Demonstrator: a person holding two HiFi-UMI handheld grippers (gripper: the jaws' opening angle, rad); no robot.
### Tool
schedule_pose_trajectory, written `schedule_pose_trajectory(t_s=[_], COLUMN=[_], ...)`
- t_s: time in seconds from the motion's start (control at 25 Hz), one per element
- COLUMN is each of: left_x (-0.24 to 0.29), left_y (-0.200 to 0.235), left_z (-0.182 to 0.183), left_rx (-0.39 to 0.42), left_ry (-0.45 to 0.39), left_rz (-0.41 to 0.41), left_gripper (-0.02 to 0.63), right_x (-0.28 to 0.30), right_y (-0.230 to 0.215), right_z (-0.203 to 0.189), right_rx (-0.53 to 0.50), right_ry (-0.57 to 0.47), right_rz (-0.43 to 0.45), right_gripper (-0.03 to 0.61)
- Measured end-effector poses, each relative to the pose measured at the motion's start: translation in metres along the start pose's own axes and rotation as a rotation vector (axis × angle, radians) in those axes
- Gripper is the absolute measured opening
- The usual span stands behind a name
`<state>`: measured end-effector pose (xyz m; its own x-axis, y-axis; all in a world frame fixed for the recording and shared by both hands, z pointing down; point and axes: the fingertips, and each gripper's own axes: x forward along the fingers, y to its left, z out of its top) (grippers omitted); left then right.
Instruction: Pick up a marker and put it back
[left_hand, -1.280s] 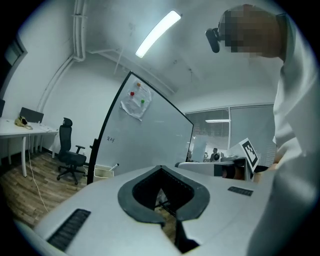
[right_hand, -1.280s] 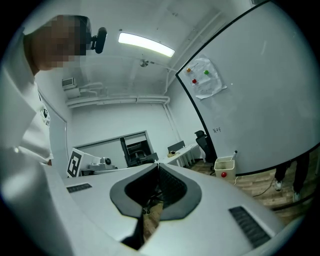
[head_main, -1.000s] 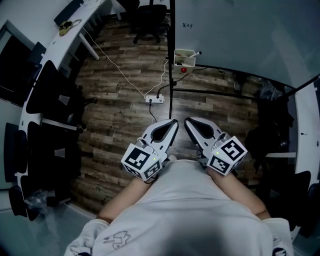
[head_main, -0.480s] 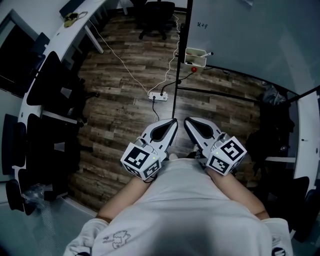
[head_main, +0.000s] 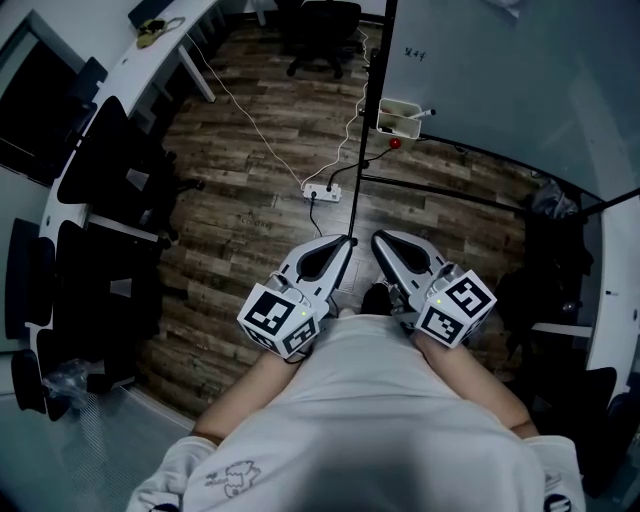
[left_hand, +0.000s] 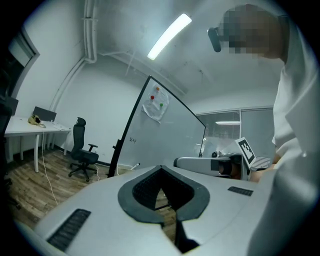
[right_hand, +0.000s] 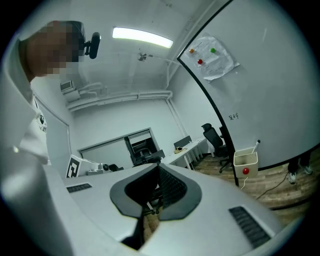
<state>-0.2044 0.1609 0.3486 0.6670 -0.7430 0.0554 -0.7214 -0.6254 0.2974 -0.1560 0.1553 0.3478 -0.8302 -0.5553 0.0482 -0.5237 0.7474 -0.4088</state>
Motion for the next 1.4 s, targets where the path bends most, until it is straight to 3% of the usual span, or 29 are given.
schedule_pose_trajectory(t_s=[0.56, 0.8, 1.16, 1.4], left_x=[0.060, 0.106, 0.176, 0.221], left_y=[0.037, 0.049, 0.089, 0.078], left_z=[0.011, 0.010, 0.028, 0.036], left_rx=[-0.030, -0.035, -0.024, -0.015], left_ry=[-0.004, 0.013, -0.016, 0.001], left_rz=[0.048, 0.021, 0.077, 0.035], left_gripper=[0.005, 0.005, 0.005, 0.005], right_x=[0.030, 0.048, 0.054, 0.050], right_y=[-0.066, -0.108, -0.187, -0.222], right_z=[0.028, 0.038, 0.078, 0.098], right_rx=[0.026, 0.038, 0.031, 0.042], right_ry=[0.014, 0.030, 0.002, 0.002], right_rz=[0.029, 0.035, 0.011, 0.004], right_gripper=[0.012, 0.012, 0.012, 0.012])
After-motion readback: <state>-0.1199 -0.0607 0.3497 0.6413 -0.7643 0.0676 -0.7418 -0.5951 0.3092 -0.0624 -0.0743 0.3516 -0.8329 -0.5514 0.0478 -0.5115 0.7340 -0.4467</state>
